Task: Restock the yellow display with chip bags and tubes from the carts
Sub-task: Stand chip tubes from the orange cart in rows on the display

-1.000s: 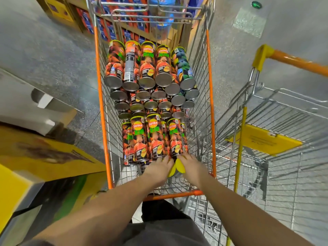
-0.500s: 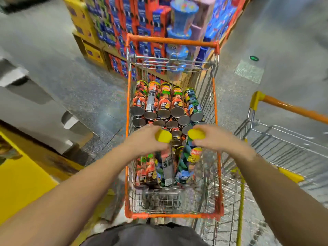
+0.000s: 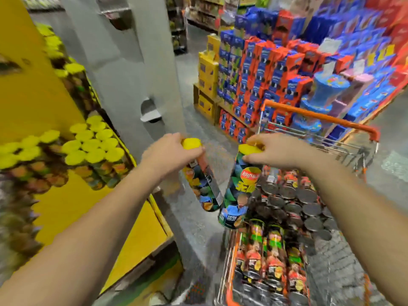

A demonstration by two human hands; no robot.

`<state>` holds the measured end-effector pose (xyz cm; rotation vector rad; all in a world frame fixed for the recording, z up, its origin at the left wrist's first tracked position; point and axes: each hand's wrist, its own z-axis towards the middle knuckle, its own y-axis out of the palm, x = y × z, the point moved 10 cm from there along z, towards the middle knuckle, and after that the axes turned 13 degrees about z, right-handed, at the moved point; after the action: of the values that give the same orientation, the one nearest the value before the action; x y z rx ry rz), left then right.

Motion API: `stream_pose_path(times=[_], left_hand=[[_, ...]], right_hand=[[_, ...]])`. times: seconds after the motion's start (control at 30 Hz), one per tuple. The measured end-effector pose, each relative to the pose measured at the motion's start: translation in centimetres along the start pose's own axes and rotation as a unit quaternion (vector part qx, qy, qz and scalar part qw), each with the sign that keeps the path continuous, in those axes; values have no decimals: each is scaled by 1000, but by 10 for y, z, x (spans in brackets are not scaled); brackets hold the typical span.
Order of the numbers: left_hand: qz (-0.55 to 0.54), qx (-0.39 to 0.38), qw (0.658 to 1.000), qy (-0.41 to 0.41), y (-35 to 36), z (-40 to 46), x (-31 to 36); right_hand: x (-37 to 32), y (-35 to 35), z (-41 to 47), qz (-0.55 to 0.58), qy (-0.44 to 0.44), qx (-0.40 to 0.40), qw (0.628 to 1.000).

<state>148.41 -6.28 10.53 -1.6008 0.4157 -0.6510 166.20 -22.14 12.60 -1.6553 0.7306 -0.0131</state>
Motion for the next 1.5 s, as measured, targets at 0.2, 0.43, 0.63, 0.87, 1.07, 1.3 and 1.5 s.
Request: stream_pose_path(times=[0.2, 0.43, 0.63, 0.87, 1.07, 1.3, 1.5], left_hand=[[8, 47, 984, -170, -24, -18, -153], [-25, 26, 960, -278, -3, -31, -291], [-71, -28, 942, -326, 53, -17, -365], [-127, -96, 927, -341, 110, 21, -399], [-126, -126, 921, -346, 142, 50, -418], [-174, -88, 916, -350, 162, 60, -429], [-351, -64, 832, -424, 193, 44, -435]], right_hand=[[-134, 42, 67, -1, -107, -21, 994], [-255, 123, 132, -21, -188, -71, 979], [-305, 203, 178, -42, -201, -107, 973], [-317, 282, 229, -30, -177, -136, 974], [-320, 315, 263, -7, -142, -110, 984], [-323, 331, 275, 62, -121, -72, 988], [-300, 331, 262, 286, -37, 34, 957]])
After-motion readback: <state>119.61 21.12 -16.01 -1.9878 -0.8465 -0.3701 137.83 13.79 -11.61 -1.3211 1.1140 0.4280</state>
